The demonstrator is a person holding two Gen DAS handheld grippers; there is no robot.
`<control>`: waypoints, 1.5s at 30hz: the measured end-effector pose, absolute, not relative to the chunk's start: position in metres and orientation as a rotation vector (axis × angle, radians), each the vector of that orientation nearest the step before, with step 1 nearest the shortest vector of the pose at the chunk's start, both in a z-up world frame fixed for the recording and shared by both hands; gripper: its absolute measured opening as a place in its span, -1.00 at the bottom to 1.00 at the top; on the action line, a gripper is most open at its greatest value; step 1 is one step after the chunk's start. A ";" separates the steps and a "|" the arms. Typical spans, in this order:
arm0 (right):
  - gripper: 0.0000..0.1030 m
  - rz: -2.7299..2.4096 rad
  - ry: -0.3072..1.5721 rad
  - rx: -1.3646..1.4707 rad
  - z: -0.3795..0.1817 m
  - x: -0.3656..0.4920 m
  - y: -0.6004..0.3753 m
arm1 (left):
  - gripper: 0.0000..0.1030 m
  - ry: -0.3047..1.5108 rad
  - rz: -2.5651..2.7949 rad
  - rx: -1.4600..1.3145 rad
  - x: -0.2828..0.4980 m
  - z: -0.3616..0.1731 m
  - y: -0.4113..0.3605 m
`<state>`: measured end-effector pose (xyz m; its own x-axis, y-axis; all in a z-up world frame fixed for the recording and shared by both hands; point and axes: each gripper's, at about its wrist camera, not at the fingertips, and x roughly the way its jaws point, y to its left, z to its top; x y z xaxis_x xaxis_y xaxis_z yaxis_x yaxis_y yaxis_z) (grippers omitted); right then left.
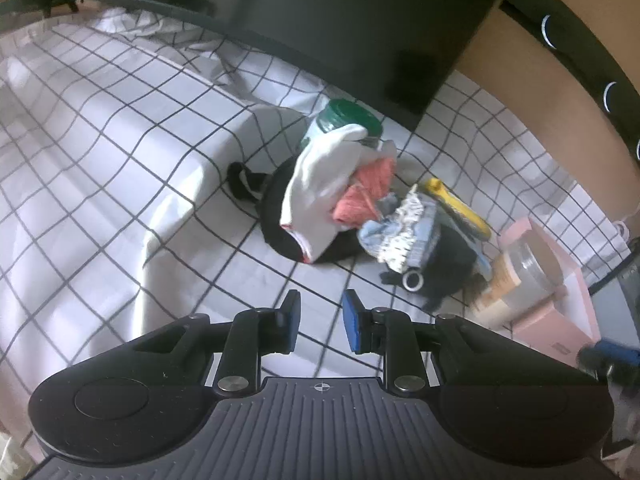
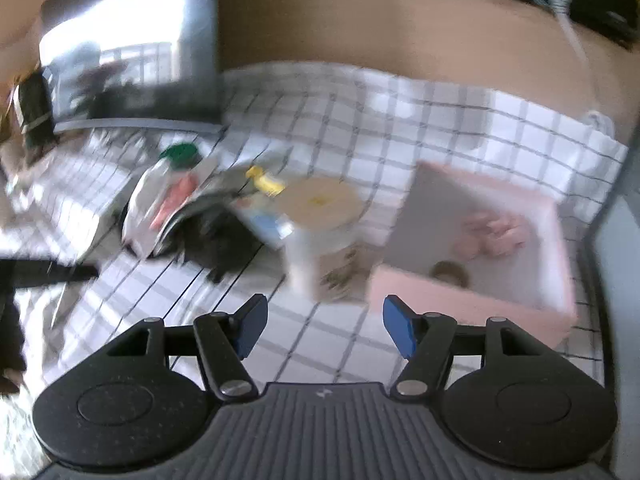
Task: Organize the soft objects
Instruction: 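Grasp the black plush bear with the right tool while the left tool reaches the clothes pile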
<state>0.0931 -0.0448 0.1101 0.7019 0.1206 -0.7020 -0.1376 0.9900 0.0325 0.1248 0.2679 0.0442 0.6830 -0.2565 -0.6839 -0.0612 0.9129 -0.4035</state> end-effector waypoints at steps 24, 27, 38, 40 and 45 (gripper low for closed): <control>0.27 0.118 0.958 -0.138 0.055 0.097 0.039 | -0.50 0.687 -0.336 -0.254 0.234 0.063 0.293; 0.27 0.100 0.959 -0.140 0.054 0.097 0.038 | -0.50 0.685 -0.488 -0.288 0.232 0.066 0.274; 0.27 0.073 0.961 -0.179 0.052 0.089 0.040 | -0.49 0.629 -0.646 -0.177 0.228 0.069 0.187; 0.27 0.091 0.958 -0.200 0.050 0.085 0.037 | -0.48 0.623 -0.658 -0.096 0.225 0.074 0.170; 0.27 0.136 0.961 -0.187 0.048 0.090 0.026 | -0.50 0.764 -0.514 -0.168 0.253 0.054 0.160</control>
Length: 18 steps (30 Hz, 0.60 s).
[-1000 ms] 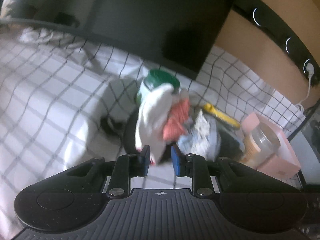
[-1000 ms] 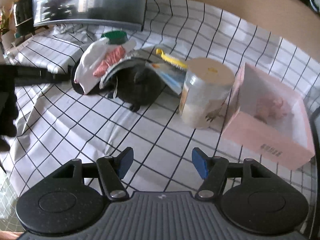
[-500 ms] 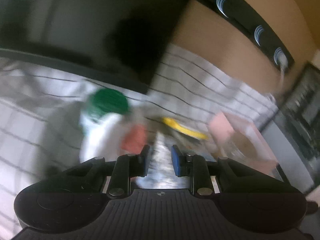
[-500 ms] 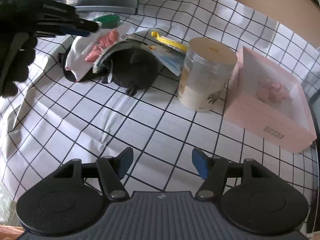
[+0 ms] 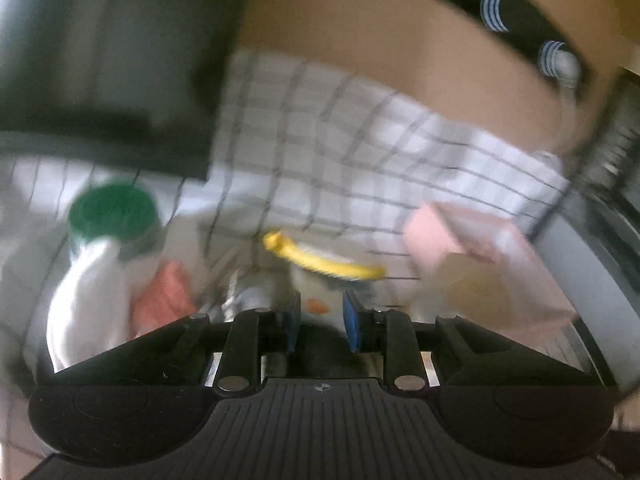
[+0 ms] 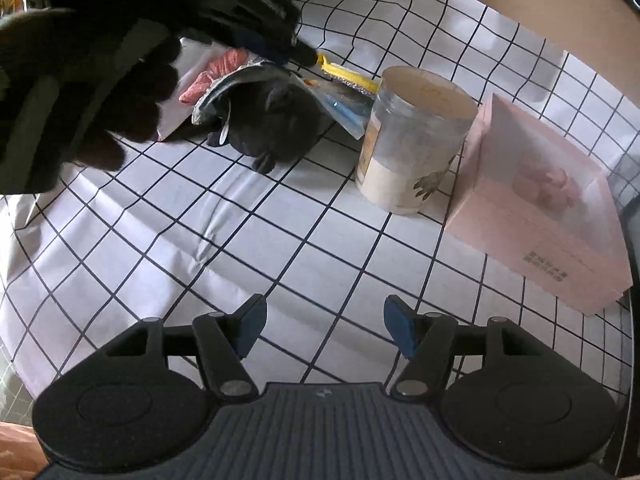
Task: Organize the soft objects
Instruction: 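Grasp the black plush bear with the right tool while the left tool reaches the clothes pile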
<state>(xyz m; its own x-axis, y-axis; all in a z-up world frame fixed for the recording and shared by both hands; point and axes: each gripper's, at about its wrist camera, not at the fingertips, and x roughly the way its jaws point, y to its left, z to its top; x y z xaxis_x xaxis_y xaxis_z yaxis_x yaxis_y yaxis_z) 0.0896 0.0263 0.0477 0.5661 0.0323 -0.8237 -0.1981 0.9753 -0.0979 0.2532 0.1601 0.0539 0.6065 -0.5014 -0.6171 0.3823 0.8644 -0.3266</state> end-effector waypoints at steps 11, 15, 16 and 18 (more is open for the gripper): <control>0.27 0.208 0.883 -0.158 0.051 0.100 -0.007 | -0.50 0.889 -0.581 -0.183 0.166 0.054 0.184; 0.27 0.222 0.892 -0.138 0.045 0.104 -0.018 | -0.50 0.972 -0.527 -0.125 0.136 0.038 0.182; 0.27 0.226 0.898 -0.135 0.044 0.105 -0.020 | -0.50 0.979 -0.524 -0.122 0.130 0.035 0.183; 0.27 0.237 0.895 -0.133 0.045 0.105 -0.021 | -0.50 0.975 -0.536 -0.138 0.122 0.035 0.184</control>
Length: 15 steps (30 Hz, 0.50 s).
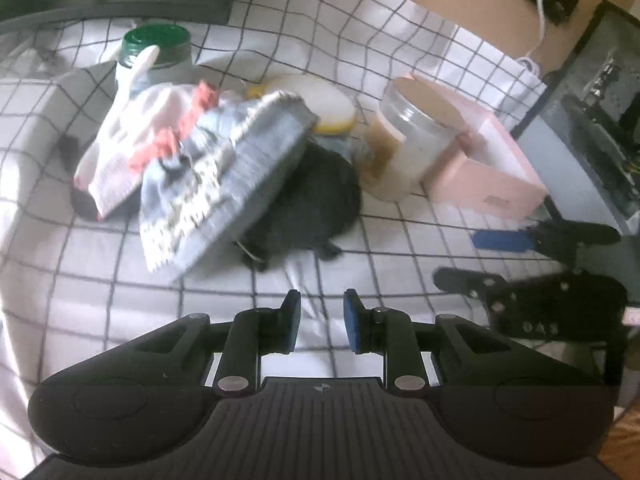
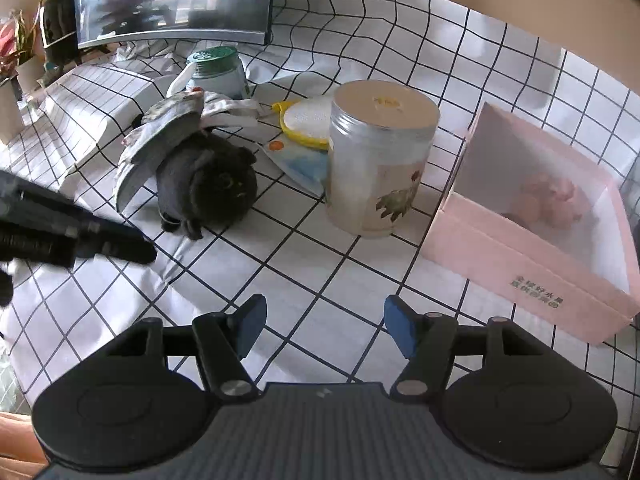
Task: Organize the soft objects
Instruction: 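Grasp the black plush bear with the right tool while the left tool reaches the clothes pile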
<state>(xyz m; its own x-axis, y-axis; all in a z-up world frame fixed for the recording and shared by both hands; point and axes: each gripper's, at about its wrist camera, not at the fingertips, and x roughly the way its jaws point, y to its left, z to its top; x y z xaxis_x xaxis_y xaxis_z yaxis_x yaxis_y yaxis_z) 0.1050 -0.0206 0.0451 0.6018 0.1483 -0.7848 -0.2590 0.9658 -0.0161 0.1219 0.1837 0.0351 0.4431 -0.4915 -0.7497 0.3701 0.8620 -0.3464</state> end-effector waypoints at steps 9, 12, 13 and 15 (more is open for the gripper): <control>0.50 0.457 0.699 -0.225 0.077 0.116 0.024 | -0.50 0.869 -0.397 -0.262 0.104 0.059 0.224; 0.50 0.499 0.684 -0.289 0.069 0.136 0.053 | -0.50 0.819 -0.280 -0.360 0.094 0.065 0.259; 0.50 0.512 0.690 -0.298 0.065 0.143 0.059 | -0.50 0.809 -0.252 -0.388 0.092 0.067 0.269; 0.50 0.513 0.717 -0.325 0.055 0.159 0.071 | -0.50 0.798 -0.203 -0.442 0.087 0.067 0.286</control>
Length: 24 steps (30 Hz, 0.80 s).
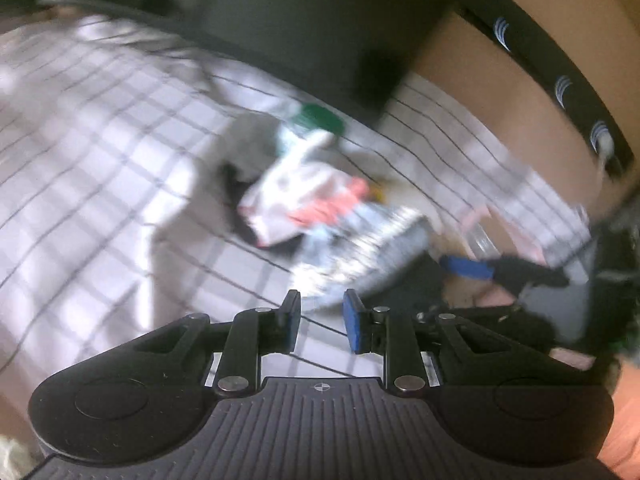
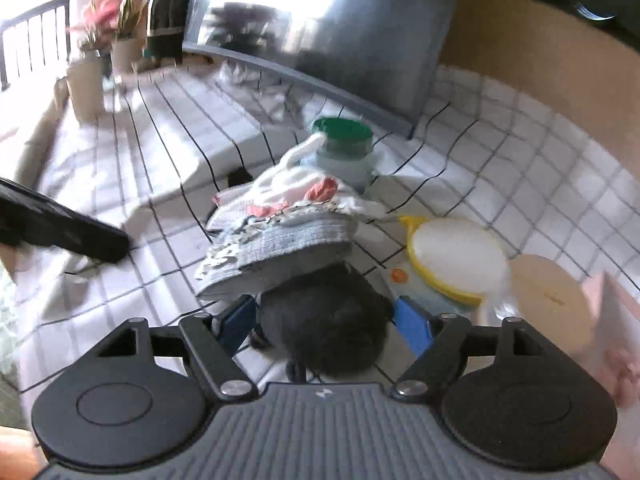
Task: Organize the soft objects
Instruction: 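Grasp the black plush bear with the right tool while the left tool reaches the clothes pile, then grasp the orange-and-denim doll dress with the left tool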
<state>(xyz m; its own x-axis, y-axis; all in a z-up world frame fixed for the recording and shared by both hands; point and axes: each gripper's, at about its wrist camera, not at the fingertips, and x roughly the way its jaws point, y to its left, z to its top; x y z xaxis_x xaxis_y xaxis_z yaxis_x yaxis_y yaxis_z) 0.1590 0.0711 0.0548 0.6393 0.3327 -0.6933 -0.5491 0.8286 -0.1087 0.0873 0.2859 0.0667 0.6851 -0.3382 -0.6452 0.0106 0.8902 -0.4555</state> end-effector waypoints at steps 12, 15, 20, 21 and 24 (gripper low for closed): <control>0.31 0.448 0.876 -0.212 0.064 0.131 0.034 | -0.50 0.805 -0.224 -0.452 0.098 0.055 0.275; 0.31 0.415 0.904 -0.224 0.067 0.114 0.018 | -0.50 0.807 -0.222 -0.438 0.111 0.055 0.261; 0.31 0.332 0.899 -0.243 0.067 0.095 -0.005 | -0.50 0.822 -0.294 -0.351 0.135 0.055 0.221; 0.31 0.322 0.894 -0.239 0.067 0.092 -0.009 | -0.50 0.815 -0.296 -0.318 0.139 0.055 0.212; 0.31 0.303 0.882 -0.225 0.066 0.088 -0.018 | -0.50 0.774 -0.181 -0.187 0.148 0.056 0.183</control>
